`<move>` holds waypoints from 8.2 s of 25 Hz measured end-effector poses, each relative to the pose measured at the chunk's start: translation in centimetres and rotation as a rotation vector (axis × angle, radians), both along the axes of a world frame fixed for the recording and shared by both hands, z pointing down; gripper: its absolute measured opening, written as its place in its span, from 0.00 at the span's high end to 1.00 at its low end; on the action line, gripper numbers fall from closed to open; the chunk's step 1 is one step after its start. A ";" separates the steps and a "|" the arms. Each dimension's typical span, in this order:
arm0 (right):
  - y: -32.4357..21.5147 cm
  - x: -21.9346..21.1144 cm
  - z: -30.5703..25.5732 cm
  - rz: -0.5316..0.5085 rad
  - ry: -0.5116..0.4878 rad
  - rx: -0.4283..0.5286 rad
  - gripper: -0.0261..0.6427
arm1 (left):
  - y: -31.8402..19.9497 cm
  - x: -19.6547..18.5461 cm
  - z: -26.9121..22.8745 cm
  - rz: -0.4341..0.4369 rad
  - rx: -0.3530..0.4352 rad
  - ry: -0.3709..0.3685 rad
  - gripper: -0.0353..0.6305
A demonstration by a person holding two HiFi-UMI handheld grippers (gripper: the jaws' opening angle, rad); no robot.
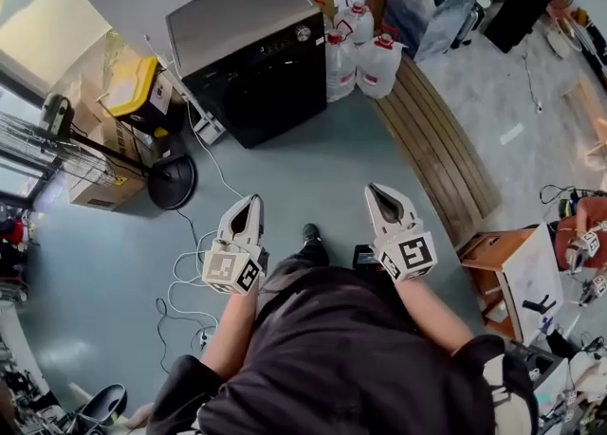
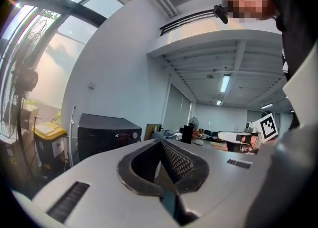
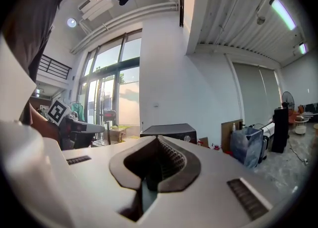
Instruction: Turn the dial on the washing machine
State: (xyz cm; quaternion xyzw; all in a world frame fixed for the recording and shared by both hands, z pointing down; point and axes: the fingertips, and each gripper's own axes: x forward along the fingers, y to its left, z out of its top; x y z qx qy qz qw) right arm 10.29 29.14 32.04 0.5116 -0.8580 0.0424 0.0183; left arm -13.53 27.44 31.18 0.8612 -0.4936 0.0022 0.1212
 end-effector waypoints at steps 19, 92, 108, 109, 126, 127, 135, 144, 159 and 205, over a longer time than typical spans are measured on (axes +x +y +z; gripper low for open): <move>-19.3 -1.9 -0.4 0.028 0.012 -0.019 0.93 | -21.9 -0.5 1.1 0.049 0.018 -0.047 0.92; -64.9 -7.5 22.6 -0.118 -0.192 -0.240 0.55 | -50.6 5.6 24.5 -0.079 -0.068 0.025 0.92; -66.7 -7.4 22.0 -0.051 -0.762 -0.494 0.54 | -50.3 5.4 24.6 -0.069 -0.066 0.038 0.92; -66.7 -7.4 22.0 -0.046 -0.772 -0.498 0.54 | -50.3 5.4 24.6 -0.068 -0.064 0.038 0.92; -66.3 -7.1 22.8 0.018 -0.401 -0.375 0.54 | -50.4 5.6 24.8 -0.060 -0.070 0.049 0.92; -66.3 -7.1 22.7 0.015 -0.374 -0.364 0.54 | -50.5 5.7 24.7 -0.060 -0.070 0.049 0.92; -66.2 -7.5 22.6 0.010 -0.245 -0.299 0.54 | -50.6 5.8 24.9 -0.056 -0.071 0.049 0.92; -66.0 -7.8 22.5 0.007 -0.104 -0.232 0.54 | -50.7 5.8 25.3 -0.059 -0.083 0.051 0.92; -65.7 -8.5 22.3 0.001 0.147 -0.096 0.54 | -50.7 5.2 25.5 -0.081 -0.086 0.039 0.92; -44.3 -1.1 -6.4 0.043 0.102 0.096 0.93 | -40.1 -8.4 -1.4 -0.060 0.057 0.005 0.92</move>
